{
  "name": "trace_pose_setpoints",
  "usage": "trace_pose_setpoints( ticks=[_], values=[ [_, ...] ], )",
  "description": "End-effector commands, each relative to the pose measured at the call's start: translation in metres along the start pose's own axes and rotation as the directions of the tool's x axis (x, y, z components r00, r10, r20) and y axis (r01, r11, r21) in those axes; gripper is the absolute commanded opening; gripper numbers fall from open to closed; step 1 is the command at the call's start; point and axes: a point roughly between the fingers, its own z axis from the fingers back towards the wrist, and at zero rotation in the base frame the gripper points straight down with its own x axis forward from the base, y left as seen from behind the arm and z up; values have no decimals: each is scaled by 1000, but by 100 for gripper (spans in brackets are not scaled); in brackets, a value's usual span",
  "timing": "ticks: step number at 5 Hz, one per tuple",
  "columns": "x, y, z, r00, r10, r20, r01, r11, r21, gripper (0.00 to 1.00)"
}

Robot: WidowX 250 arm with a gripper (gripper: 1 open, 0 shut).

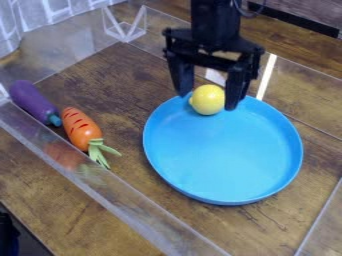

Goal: Remove the lemon from the blue tray and put it on the table

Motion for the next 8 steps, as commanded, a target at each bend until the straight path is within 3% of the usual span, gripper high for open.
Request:
trace_pose_setpoints(
  ticks=[1,6,8],
  values=[
    [21,-2,5,997,-22,69,21,1000,4,100],
    [37,2,-26,993,-91,75,90,996,15,100],
    [45,11,-28,993,-92,80,90,996,26,100]
  ],
)
